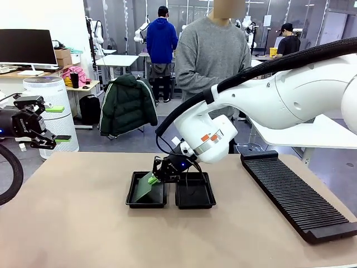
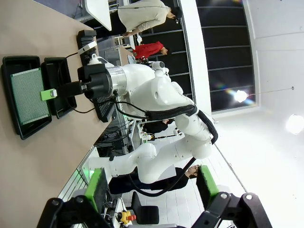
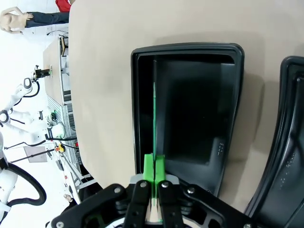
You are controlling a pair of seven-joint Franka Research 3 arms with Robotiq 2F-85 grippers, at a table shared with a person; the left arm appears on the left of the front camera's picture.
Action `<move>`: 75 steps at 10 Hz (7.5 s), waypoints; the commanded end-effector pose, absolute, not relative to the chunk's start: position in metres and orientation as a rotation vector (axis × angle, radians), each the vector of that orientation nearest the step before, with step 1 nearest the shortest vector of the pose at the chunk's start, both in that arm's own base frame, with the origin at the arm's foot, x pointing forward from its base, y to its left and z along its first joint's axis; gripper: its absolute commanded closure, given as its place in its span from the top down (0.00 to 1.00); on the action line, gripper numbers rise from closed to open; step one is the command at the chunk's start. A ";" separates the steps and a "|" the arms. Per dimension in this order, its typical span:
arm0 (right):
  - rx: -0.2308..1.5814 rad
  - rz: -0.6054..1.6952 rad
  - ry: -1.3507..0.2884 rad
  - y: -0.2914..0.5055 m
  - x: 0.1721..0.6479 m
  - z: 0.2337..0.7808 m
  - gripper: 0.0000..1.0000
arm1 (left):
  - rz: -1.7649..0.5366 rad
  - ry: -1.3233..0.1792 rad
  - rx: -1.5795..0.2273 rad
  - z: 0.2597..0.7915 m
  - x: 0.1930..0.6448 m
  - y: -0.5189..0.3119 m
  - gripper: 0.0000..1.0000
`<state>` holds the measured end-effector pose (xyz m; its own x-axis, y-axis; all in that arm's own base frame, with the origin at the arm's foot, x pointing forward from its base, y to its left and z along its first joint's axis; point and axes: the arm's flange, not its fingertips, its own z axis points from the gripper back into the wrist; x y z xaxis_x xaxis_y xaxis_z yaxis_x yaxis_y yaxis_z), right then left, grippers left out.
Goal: Inspect and transfer BCBs to ESD trays.
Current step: Pick up the Blank PCB from the PCB Rack and place it in the left ESD tray, then pick up the ESD tray and place it on the left side of the table.
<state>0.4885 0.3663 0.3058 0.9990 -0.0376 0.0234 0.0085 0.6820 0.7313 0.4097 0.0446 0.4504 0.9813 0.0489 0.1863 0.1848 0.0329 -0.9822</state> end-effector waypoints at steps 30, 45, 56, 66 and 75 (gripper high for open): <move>0.232 0.016 -0.024 0.442 0.481 0.379 1.00 | -0.104 -0.189 -1.538 0.451 0.409 0.046 1.00; 0.220 0.004 -0.028 0.444 0.481 0.382 1.00 | -0.104 -0.189 -1.538 0.451 0.409 0.046 1.00; 0.477 -0.109 -0.188 0.312 0.419 0.480 1.00 | -0.137 -0.169 -0.886 0.479 0.436 -0.090 1.00; 0.701 -0.018 -0.161 0.196 0.435 0.490 1.00 | -0.055 -0.214 -0.264 0.417 0.491 -0.220 1.00; 0.678 -0.021 -0.146 0.189 0.440 0.489 1.00 | -0.019 -0.235 -0.057 0.346 0.513 -0.243 1.00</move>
<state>0.4403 0.1879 0.4882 0.9910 -0.0473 0.1254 -0.0418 0.7800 0.6244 0.5058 -0.2322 0.3481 0.9787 -0.0223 0.2041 0.0427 0.9944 -0.0963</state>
